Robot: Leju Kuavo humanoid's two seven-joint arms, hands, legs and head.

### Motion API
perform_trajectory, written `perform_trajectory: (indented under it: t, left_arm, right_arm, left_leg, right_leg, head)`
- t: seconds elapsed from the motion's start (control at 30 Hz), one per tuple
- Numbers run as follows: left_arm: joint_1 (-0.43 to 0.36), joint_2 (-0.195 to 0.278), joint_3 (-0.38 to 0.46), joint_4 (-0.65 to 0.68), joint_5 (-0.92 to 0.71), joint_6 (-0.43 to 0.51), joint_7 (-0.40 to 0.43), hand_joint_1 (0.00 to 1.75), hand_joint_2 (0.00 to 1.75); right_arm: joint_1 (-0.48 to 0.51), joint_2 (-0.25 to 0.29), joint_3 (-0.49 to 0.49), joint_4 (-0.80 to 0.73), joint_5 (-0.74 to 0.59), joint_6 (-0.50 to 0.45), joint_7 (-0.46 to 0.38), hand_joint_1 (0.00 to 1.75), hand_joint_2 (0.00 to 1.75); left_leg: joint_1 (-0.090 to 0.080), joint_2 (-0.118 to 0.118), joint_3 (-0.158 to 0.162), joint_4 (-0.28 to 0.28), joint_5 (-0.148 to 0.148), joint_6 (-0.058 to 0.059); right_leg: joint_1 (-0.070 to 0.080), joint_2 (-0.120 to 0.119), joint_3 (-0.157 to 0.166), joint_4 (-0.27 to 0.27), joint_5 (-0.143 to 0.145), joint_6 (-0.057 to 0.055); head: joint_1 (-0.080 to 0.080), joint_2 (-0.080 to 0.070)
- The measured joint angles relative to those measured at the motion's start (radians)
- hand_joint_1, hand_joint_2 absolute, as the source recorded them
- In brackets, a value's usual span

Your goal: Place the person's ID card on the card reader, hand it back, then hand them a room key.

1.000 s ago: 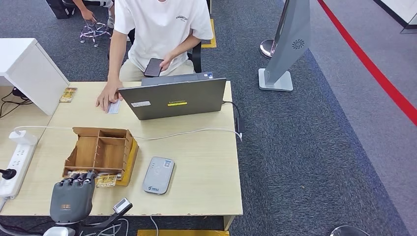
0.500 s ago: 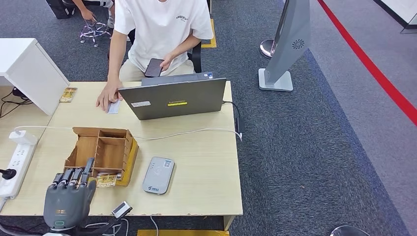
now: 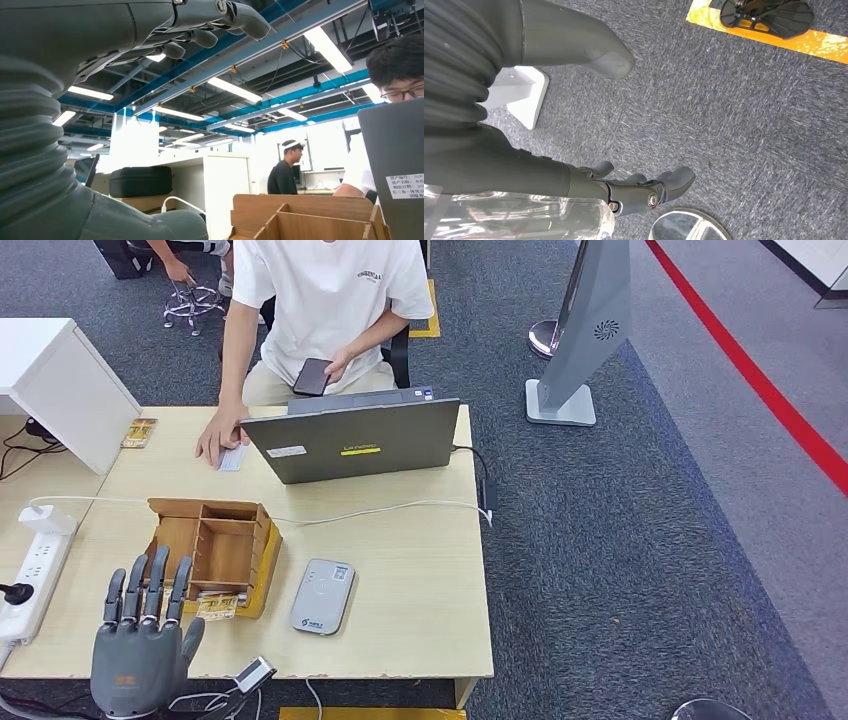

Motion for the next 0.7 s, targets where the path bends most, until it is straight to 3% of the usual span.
perform_trajectory:
  t: [0.27, 0.5, 0.7]
  left_arm:
    - [0.0, 0.005, -0.008, 0.0, 0.003, -0.014, 0.003, 0.0, 1.75]
    - [-0.021, 0.018, -0.013, 0.031, 0.073, -0.166, 0.034, 0.0, 1.75]
    - [-0.061, 0.023, -0.013, 0.118, 0.107, -0.19, 0.033, 0.0, 1.75]
  right_arm:
    - [0.003, 0.0, 0.003, 0.0, -0.002, 0.0, 0.003, 0.0, 1.75]
    - [0.007, 0.0, 0.011, -0.001, -0.019, -0.001, 0.012, 0.0, 1.75]
    - [0.005, 0.0, 0.012, 0.0, 0.0, 0.0, 0.006, 0.0, 1.75]
  left_leg:
    - [0.0, 0.0, 0.0, 0.0, 0.0, 0.0]
    - [0.0, 0.0, 0.0, 0.0, 0.0, 0.0]
    - [0.0, 0.0, 0.0, 0.0, 0.0, 0.0]
  right_leg:
    - [0.0, 0.0, 0.0, 0.0, 0.0, 0.0]
    - [0.0, 0.0, 0.0, 0.0, 0.0, 0.0]
    - [0.0, 0.0, 0.0, 0.0, 0.0, 0.0]
  head:
    - [0.0, 0.0]
    - [0.0, 0.0]
    - [0.0, 0.0]
